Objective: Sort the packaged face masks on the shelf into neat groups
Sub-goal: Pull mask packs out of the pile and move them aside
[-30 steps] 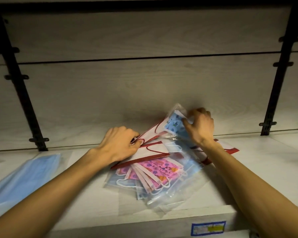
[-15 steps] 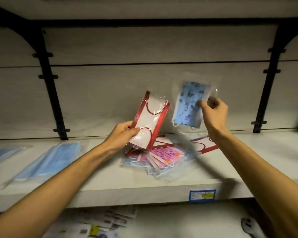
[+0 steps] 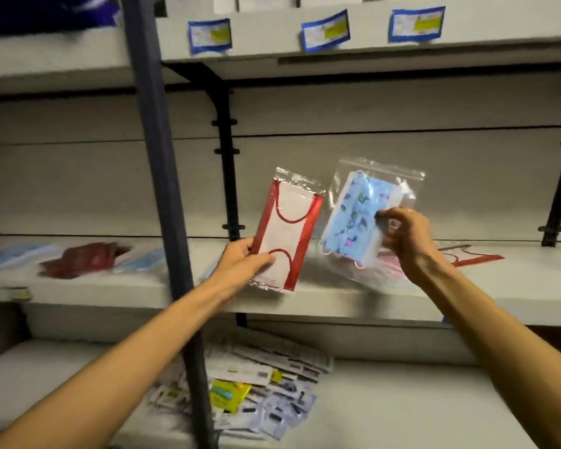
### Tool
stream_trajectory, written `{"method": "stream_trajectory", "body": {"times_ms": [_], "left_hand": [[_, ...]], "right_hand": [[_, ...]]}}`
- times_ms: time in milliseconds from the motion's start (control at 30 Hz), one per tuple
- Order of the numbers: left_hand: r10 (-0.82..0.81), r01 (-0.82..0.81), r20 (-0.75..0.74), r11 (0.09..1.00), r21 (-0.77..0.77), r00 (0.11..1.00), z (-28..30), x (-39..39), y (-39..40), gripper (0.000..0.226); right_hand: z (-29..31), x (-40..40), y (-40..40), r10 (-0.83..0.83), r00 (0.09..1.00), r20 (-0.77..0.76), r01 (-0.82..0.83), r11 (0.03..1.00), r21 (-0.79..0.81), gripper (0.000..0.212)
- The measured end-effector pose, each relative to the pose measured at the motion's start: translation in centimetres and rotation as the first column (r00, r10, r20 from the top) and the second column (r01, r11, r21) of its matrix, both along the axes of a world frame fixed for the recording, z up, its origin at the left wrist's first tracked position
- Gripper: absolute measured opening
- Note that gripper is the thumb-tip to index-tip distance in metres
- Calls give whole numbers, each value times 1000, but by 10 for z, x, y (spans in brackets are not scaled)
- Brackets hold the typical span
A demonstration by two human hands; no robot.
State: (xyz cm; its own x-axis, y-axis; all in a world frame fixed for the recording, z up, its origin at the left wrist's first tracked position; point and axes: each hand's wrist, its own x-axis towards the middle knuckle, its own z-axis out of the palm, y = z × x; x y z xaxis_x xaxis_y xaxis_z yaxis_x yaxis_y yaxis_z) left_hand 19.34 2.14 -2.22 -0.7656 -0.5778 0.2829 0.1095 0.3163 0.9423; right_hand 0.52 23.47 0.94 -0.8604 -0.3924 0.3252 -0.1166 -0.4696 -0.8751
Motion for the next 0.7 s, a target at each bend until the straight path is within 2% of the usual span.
{"method": "stream_trajectory", "body": {"times_ms": [67,133,233,333,400,533,700], "left_hand": [[46,-46,-4,998,-45,999,-5,44,-15,25],[113,-113,-8,991,-74,994,-12,88,-33,25],[212,-210,19,973,-92,977,-23,154,-62,21],[327,-322,51,943,-79,944,-27,211,-94,22],[422,-416,62,905,-89,905,-27,243,-120,25],[569,-549,83,816,-182,818,-29,290,-175,32],[748,-672,81,634,-383,659,-32,316,-246,38]], "right_hand": [[-5,38,-25,38,999,-31,-36,997,61,13],[-11,75,-51,85,994,-66,-77,991,113,7],[-23,132,-94,165,983,-79,-152,977,150,15],[-31,183,-141,270,955,-120,-240,946,219,11],[-31,210,-174,323,933,-157,-272,922,277,2],[-31,248,-235,395,909,-133,-320,866,385,8],[-37,262,-307,393,914,-99,-316,844,433,4]]}}
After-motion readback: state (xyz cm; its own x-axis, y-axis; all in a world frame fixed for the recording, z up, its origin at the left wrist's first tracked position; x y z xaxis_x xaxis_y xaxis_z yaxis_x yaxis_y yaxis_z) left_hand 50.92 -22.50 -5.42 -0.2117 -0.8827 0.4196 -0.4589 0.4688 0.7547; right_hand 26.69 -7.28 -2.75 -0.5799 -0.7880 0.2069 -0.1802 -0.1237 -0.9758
